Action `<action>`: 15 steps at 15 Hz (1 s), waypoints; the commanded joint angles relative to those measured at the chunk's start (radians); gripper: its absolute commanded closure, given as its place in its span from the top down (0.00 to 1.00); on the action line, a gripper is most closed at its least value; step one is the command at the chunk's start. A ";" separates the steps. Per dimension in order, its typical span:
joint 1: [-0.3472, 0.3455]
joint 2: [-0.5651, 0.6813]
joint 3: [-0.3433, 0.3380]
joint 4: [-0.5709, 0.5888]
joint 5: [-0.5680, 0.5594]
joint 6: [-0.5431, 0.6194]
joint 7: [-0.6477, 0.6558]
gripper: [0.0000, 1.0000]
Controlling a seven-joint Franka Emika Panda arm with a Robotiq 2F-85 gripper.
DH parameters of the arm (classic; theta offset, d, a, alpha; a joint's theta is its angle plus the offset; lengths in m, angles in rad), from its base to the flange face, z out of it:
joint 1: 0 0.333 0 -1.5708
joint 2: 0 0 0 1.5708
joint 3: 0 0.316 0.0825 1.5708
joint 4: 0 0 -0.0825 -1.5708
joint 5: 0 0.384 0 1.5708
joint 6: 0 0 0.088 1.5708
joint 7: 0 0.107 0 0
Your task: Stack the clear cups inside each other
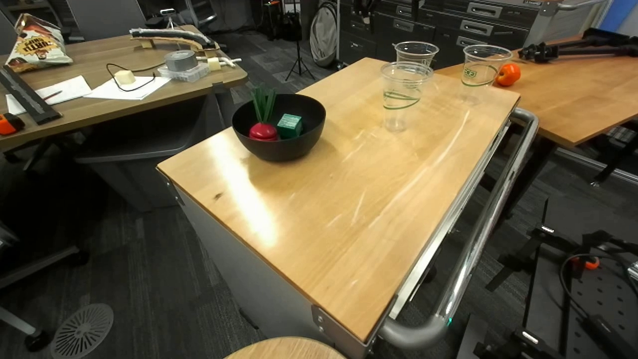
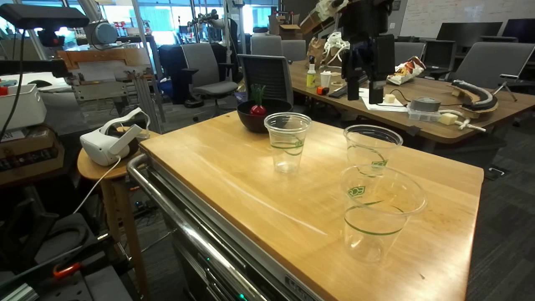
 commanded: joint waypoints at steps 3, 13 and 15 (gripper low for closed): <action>-0.003 0.070 -0.005 0.049 0.020 -0.005 -0.162 1.00; -0.017 0.148 -0.013 0.086 0.046 -0.034 -0.213 0.42; -0.011 0.155 -0.019 0.095 0.039 -0.058 -0.197 0.27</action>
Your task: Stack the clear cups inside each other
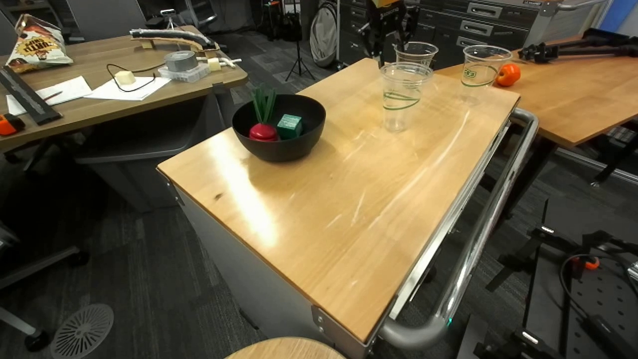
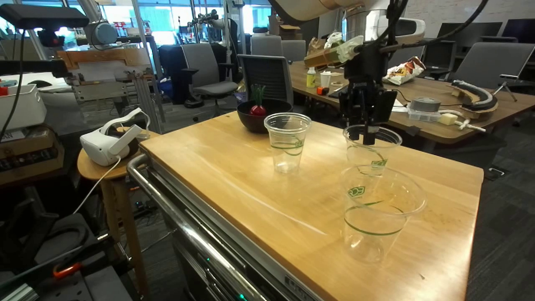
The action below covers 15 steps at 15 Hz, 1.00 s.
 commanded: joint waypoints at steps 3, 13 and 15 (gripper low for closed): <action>0.015 0.029 -0.024 0.073 0.010 -0.119 0.029 0.05; 0.107 -0.076 -0.079 0.070 -0.153 -0.403 0.331 0.01; 0.126 -0.149 -0.058 0.031 -0.182 -0.419 0.337 0.01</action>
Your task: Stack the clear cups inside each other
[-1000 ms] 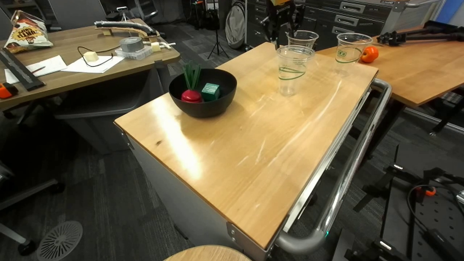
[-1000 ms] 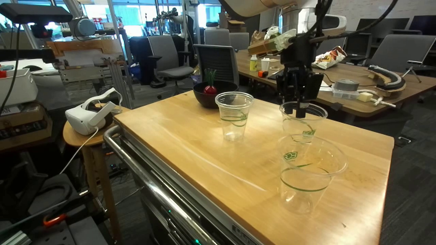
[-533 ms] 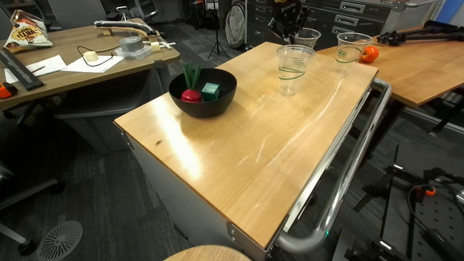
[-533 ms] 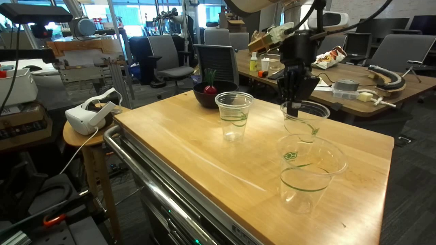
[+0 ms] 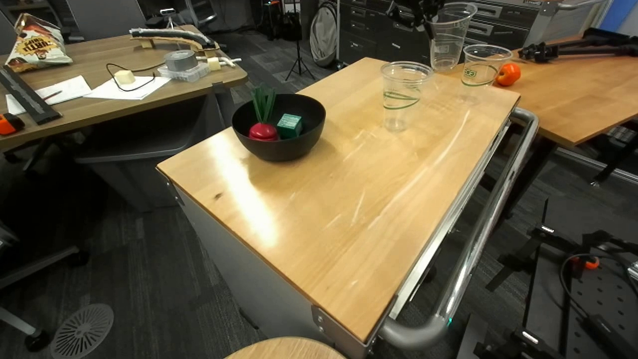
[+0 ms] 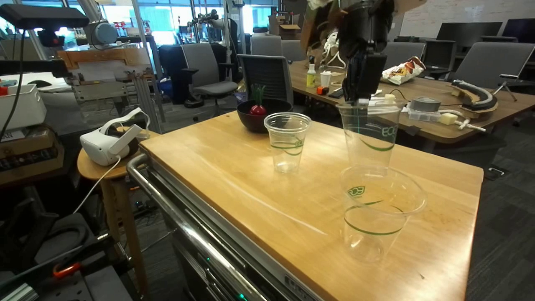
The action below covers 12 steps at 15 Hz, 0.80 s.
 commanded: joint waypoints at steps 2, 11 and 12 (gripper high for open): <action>0.055 -0.181 0.027 -0.078 -0.053 -0.046 0.039 0.01; 0.042 -0.289 0.115 -0.117 0.050 -0.022 -0.028 0.01; 0.051 -0.275 0.123 -0.115 0.044 -0.026 -0.022 0.01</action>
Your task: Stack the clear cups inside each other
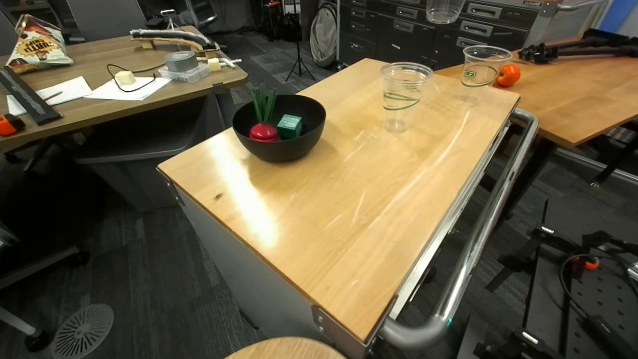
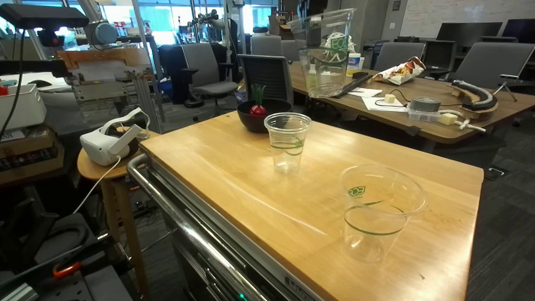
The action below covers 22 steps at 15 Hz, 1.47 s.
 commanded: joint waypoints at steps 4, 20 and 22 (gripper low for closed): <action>0.008 0.070 0.054 0.010 0.004 -0.012 -0.003 0.01; 0.016 0.150 0.070 0.076 0.038 -0.038 -0.124 0.01; 0.022 0.163 0.073 0.088 0.036 -0.048 -0.133 0.01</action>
